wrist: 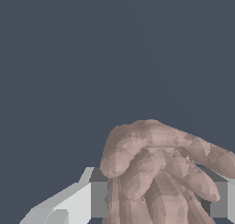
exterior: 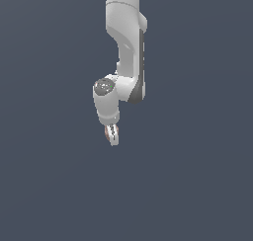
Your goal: Pick up the object and move it to a goal position.
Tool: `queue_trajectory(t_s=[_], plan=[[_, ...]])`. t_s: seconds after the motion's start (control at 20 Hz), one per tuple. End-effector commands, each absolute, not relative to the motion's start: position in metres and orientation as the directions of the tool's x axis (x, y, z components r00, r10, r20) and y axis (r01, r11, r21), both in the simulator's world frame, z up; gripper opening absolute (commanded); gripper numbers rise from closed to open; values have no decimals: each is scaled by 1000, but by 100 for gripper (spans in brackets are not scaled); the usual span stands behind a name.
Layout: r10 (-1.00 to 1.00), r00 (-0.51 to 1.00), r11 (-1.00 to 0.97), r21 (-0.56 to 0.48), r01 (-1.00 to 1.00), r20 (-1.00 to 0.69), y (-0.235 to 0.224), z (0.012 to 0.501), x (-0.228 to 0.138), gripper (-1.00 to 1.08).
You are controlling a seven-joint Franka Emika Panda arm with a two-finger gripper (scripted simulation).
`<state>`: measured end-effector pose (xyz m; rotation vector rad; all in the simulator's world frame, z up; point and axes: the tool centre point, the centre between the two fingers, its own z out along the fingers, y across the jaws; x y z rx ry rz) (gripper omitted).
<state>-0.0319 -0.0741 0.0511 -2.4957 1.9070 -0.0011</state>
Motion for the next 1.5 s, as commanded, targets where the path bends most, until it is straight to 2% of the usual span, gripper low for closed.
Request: queue_trajectory(t_s=[0.0,0.35,0.7,1.45], plan=[[-965,263,-263,0,-965,0,-74,50,-32,-100],[-965,263,-263,-1,-965,0,-71,60,-34,-100],[-965,263,-263,-1,-965,-1,-60,91,-41,-100],[-965,260,-260,0,-965,1,-12,229,-71,-100]])
